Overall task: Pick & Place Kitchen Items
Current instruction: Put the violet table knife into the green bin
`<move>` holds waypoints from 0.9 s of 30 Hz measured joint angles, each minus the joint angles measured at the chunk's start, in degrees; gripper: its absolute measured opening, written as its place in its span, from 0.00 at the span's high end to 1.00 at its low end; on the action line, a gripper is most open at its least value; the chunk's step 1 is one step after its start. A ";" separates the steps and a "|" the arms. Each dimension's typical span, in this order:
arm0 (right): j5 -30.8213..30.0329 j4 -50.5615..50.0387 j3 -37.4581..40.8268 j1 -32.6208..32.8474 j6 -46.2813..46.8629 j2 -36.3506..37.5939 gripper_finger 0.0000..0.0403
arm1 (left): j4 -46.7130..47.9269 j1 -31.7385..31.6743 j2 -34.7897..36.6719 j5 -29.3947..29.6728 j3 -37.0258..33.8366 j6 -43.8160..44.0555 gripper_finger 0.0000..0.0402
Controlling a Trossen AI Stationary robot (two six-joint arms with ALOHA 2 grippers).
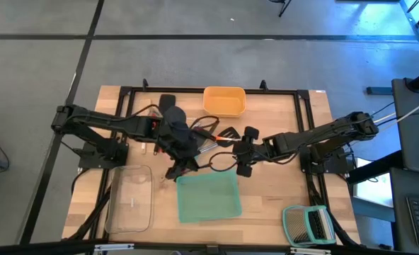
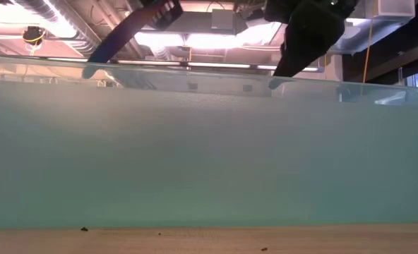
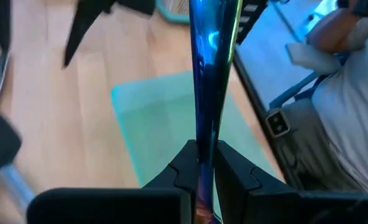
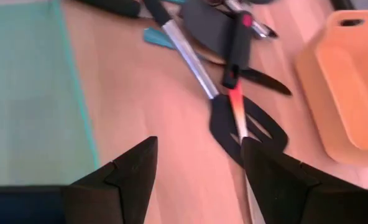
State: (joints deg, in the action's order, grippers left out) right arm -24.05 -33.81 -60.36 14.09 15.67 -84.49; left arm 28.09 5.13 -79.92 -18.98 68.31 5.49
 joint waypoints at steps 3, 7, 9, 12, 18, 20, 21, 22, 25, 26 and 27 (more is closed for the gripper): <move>-0.39 -0.97 0.01 0.40 0.49 0.38 0.42 | -3.57 1.55 -1.46 0.28 -0.02 0.82 0.93; -2.81 -1.07 0.01 2.25 0.86 0.38 0.42 | -8.17 3.72 -5.59 0.22 0.00 1.39 0.93; -5.15 -2.13 0.02 3.43 2.19 0.38 0.42 | -9.92 4.53 -8.06 0.22 0.00 1.78 0.93; -10.21 -5.23 0.19 5.57 5.82 0.75 0.42 | -10.31 5.32 -11.15 0.69 -0.01 2.28 0.93; -15.05 -1.56 7.53 9.56 11.61 6.04 0.42 | -10.86 5.90 -14.06 4.29 -0.07 5.10 0.93; -13.20 3.63 12.11 10.31 10.94 9.30 0.42 | -11.72 6.20 -14.41 7.57 -0.07 7.21 0.93; -11.62 7.12 14.57 10.51 9.71 10.98 0.42 | -12.09 6.22 -14.57 9.19 -0.04 8.57 0.93; -9.52 12.12 17.02 10.65 7.97 12.57 0.42 | -12.05 6.22 -14.64 10.63 -0.05 9.95 0.93; -1.94 26.87 24.27 10.71 0.78 17.41 0.42 | -12.52 6.20 -14.64 14.00 -0.04 13.09 0.93; 0.47 31.90 26.28 10.71 -1.49 18.36 0.42 | -12.30 6.22 -14.75 14.53 -0.02 13.97 0.93; 2.33 35.58 28.05 10.70 -3.29 19.30 0.42 | -11.99 6.22 -14.89 14.51 -0.02 15.00 0.93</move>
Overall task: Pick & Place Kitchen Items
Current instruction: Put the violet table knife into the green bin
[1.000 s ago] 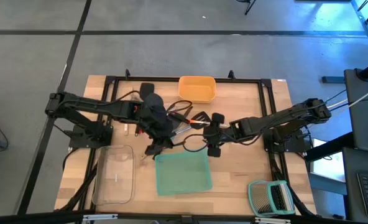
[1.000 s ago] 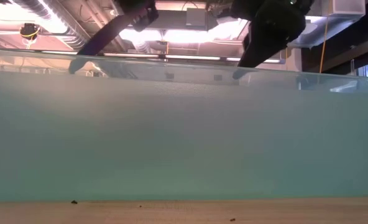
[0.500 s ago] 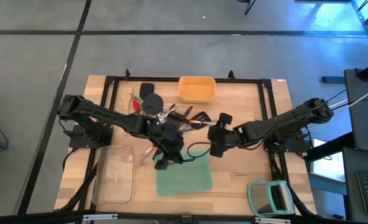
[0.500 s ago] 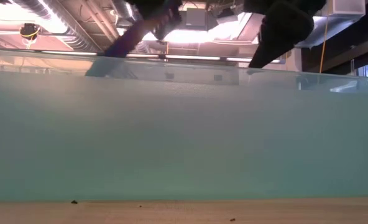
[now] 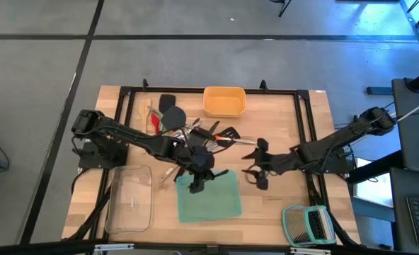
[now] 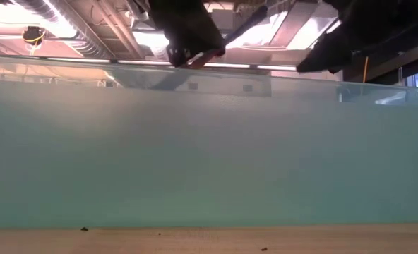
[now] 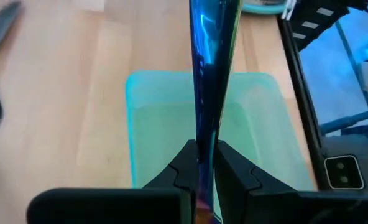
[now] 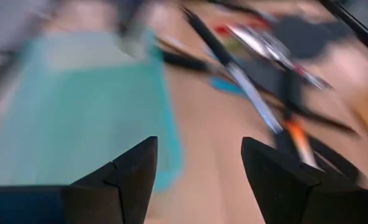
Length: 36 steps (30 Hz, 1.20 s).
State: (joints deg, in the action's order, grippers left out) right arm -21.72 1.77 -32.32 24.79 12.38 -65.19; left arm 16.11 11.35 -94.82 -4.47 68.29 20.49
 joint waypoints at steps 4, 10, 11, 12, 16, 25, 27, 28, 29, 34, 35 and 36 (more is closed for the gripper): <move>3.53 6.32 2.53 -0.03 -2.77 1.37 0.42 | -0.04 0.69 -1.23 -0.15 0.02 2.52 0.93; 2.61 5.76 2.60 -0.03 -2.97 1.45 0.42 | -2.33 2.71 -6.32 -0.15 0.02 9.46 0.93; 2.33 5.82 2.60 -0.03 -2.95 1.45 0.42 | -2.58 3.04 -7.31 -0.17 0.01 10.11 0.93; 2.32 5.90 2.60 -0.03 -2.95 1.45 0.42 | -2.80 3.38 -8.02 -0.19 -0.02 10.42 0.93; 2.30 6.32 2.60 -0.03 -2.82 1.45 0.42 | -2.65 3.93 -9.46 -0.16 0.00 11.39 0.93; 0.76 6.31 2.60 -0.03 -2.82 1.42 0.42 | -2.13 3.93 -10.09 -1.31 0.00 10.70 0.93; 0.75 6.30 2.60 -0.03 -2.82 1.42 0.42 | -1.69 3.91 -10.09 -2.54 0.00 10.45 0.93; 0.76 6.30 2.60 -0.03 -2.82 1.42 0.42 | -1.61 3.87 -10.09 -3.33 0.00 10.39 0.93; 0.77 6.30 2.60 -0.03 -2.82 1.42 0.42 | -1.56 3.87 -10.09 -3.77 0.00 10.33 0.93; 0.77 6.27 2.60 -0.03 -3.24 1.42 0.42 | -1.46 3.87 -10.09 -4.76 0.00 10.23 0.93; 0.77 6.26 2.60 -0.03 -3.24 1.42 0.42 | -1.48 3.87 -10.09 -4.99 0.00 10.21 0.92; 0.77 6.24 2.60 -0.03 -3.26 1.42 0.42 | -1.50 3.87 -10.09 -5.25 0.00 10.23 0.91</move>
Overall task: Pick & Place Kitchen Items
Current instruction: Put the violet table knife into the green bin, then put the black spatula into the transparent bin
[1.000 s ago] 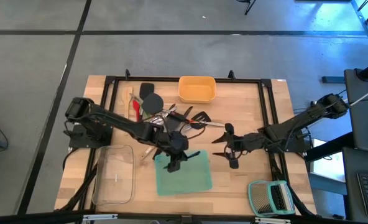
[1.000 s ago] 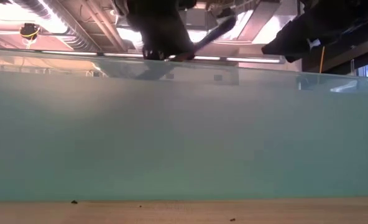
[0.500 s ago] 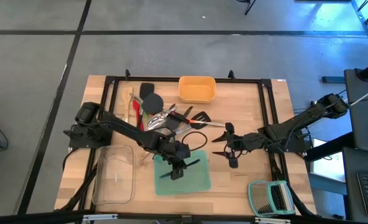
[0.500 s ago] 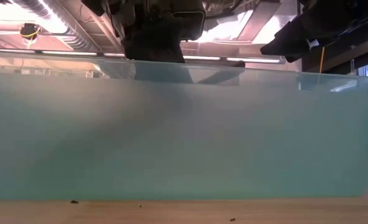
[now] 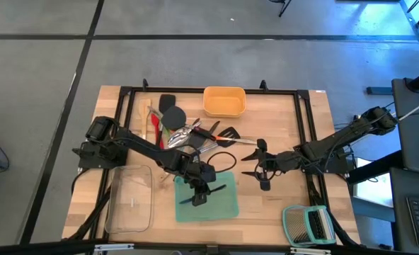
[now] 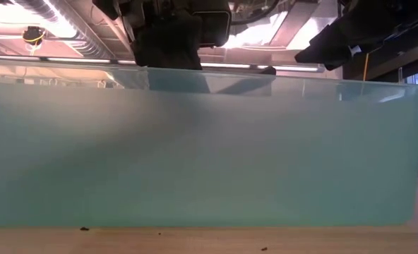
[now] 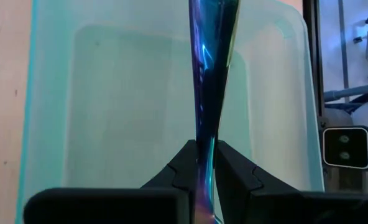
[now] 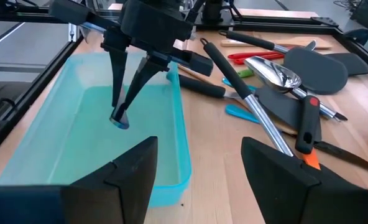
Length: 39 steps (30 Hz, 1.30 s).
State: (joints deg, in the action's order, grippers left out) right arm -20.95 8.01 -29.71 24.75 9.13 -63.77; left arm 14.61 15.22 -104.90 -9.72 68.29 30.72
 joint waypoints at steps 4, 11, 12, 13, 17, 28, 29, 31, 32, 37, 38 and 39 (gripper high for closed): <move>0.00 -0.04 0.00 0.00 0.00 -0.02 0.42 | 0.00 0.00 0.00 -0.08 0.00 0.02 0.84; 0.00 -0.04 0.00 0.00 -0.19 -0.02 0.42 | -0.02 0.00 0.00 1.41 0.00 -0.31 0.74; 0.00 -0.06 0.00 0.00 -0.20 -0.02 0.42 | -0.02 0.00 0.00 1.47 0.00 -0.64 0.73; 0.00 -0.06 0.00 0.00 -0.20 -0.02 0.42 | -0.06 0.00 0.00 1.62 0.00 -1.00 0.72; 0.00 -0.06 0.00 0.00 -0.20 -0.02 0.42 | -1.15 0.00 0.40 1.74 0.00 -2.81 0.72; 0.01 5.08 0.00 -0.04 -1.46 -0.07 0.42 | 0.24 -1.56 9.51 8.60 0.00 -10.86 0.72; 0.00 6.51 0.00 -0.11 -2.05 -0.07 0.42 | 0.24 -1.77 10.66 10.83 0.00 -11.53 0.72; 0.02 10.04 0.00 -0.62 -2.87 -0.07 0.42 | 0.94 -2.25 13.16 16.79 0.02 -13.10 0.72; 0.02 11.82 -0.02 -0.92 -3.19 -0.07 0.42 | 1.18 -2.44 14.30 20.11 0.00 -14.20 0.72; 0.02 19.02 -0.04 -3.68 -3.18 -0.07 0.42 | 1.76 -3.78 19.23 35.00 0.02 -20.34 0.72; 0.02 20.44 -0.04 -4.45 -3.17 -0.07 0.42 | 2.67 -4.16 20.01 36.90 0.02 -21.53 0.72; 0.02 21.95 -0.04 -5.16 -3.16 -0.07 0.42 | 3.95 -4.63 20.74 38.40 0.02 -22.62 0.72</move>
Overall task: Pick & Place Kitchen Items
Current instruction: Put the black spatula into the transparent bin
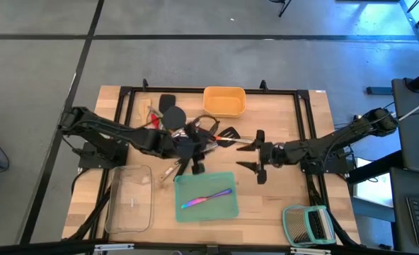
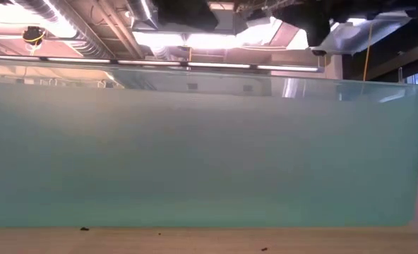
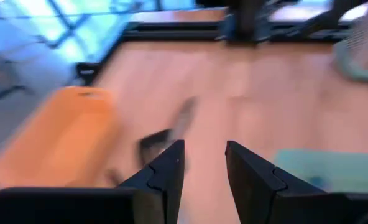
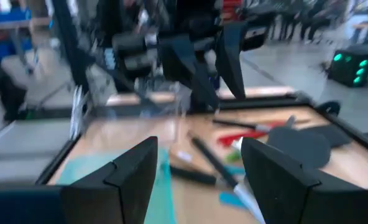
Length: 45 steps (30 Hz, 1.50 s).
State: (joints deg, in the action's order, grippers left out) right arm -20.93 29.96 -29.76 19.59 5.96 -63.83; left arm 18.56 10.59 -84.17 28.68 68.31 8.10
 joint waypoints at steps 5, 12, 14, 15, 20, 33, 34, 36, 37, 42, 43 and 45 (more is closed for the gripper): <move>1.38 11.11 -0.93 -6.00 1.44 0.00 0.42 | 3.45 -2.87 3.05 4.85 0.00 -1.86 0.72; 22.78 1.12 -16.37 -16.23 2.79 -2.39 0.42 | 8.27 -6.92 3.21 4.84 -0.02 -1.89 0.72; 27.74 -5.07 -22.61 -17.07 3.04 -4.50 0.42 | 8.55 -8.13 2.80 4.74 -0.50 -1.85 0.72; 29.94 -9.58 -25.04 -16.92 2.65 -5.42 0.42 | 8.92 -8.72 2.74 4.71 -0.76 -1.78 0.72; 32.56 -19.30 -28.35 -13.63 0.63 -11.53 0.42 | 7.01 -10.58 2.50 4.76 -2.42 0.74 0.72; 33.00 -29.87 -28.59 -10.86 6.05 -13.38 0.42 | -19.21 -16.09 0.51 -0.58 -6.01 -0.31 0.72; 33.01 -30.30 -28.59 -10.51 5.84 -13.35 0.42 | -19.75 -16.30 0.51 -1.12 -6.01 0.00 0.72; 33.01 -31.00 -28.59 -9.75 5.08 -13.19 0.42 | -19.79 -16.72 0.53 -1.80 -6.01 0.04 0.72; 33.03 -31.17 -28.59 -9.61 4.72 -13.02 0.42 | -19.48 -16.93 0.51 -1.99 -6.01 -0.30 0.72; 33.11 -31.46 -28.59 -9.39 3.54 -12.60 0.42 | -14.97 -17.57 2.84 -8.58 -5.98 4.06 0.72; 33.10 -31.26 -28.59 -9.62 3.25 -12.40 0.42 | -13.08 -17.56 3.70 -10.25 -5.99 5.57 0.72; 33.12 -32.31 -28.59 -10.26 2.55 -11.48 0.42 | -9.36 -17.32 5.24 -13.38 -5.97 8.30 0.72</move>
State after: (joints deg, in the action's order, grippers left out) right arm 12.19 -2.36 -58.35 9.33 8.51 -75.31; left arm 9.20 -6.73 -78.93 15.30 62.35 16.41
